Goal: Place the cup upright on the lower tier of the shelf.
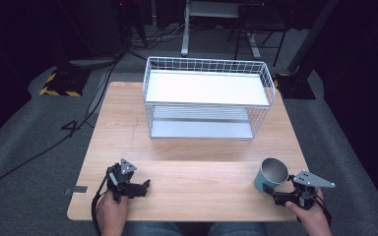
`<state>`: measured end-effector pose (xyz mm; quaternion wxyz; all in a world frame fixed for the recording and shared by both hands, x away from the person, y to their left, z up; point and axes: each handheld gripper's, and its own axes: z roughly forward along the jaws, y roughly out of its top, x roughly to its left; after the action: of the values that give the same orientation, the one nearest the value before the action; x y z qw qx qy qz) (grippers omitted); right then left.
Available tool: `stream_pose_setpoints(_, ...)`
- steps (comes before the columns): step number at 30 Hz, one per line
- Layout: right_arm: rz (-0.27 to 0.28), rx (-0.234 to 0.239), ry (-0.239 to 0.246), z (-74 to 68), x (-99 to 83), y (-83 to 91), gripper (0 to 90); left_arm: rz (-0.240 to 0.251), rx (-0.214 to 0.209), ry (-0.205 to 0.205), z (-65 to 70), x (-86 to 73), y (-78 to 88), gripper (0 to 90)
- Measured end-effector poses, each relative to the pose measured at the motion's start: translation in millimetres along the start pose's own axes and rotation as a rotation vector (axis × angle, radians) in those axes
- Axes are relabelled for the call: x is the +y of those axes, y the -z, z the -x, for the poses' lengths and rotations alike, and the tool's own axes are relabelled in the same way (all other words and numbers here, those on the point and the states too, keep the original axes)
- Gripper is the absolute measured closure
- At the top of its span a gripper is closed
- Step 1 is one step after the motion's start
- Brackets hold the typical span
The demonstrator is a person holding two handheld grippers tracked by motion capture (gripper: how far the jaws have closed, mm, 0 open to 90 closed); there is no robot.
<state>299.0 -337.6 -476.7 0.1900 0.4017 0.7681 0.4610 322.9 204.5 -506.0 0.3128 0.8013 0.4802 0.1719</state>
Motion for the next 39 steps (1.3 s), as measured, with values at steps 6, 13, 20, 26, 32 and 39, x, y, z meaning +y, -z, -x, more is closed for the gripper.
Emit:
stream_pose_setpoints(6, 0.006, -0.004, 0.008, 0.8, 1.9, -13.9, 15.6, 0.000, 0.000, 0.000, 0.0, 0.0, 0.0, 0.0)
stream_pose_setpoints(13, 0.019, 0.016, 0.028, -0.5, 3.9, -15.1, 17.8, 0.000, -0.001, 0.000, 0.0, 0.0, 0.0, 0.0)
stream_pose_setpoints(20, 0.013, 0.011, 0.029, -1.4, 7.0, -10.0, 18.3, 0.000, 0.001, -0.001, 0.0, 0.0, 0.0, 0.0)
stream_pose_setpoints(26, 0.032, 0.022, 0.034, -4.3, 17.0, -6.2, 18.4, -0.002, 0.003, 0.001, 0.4, 0.2, 0.0, 0.0)
stream_pose_setpoints(32, 0.039, 0.037, 0.044, -6.8, 25.7, -8.1, 18.4, -0.001, 0.003, 0.001, 0.4, 0.4, -0.3, 0.0)
stream_pose_setpoints(39, 0.039, 0.057, 0.055, -11.9, 44.2, -14.5, 18.4, -0.002, 0.002, 0.004, 0.4, 0.4, -0.2, 0.1)
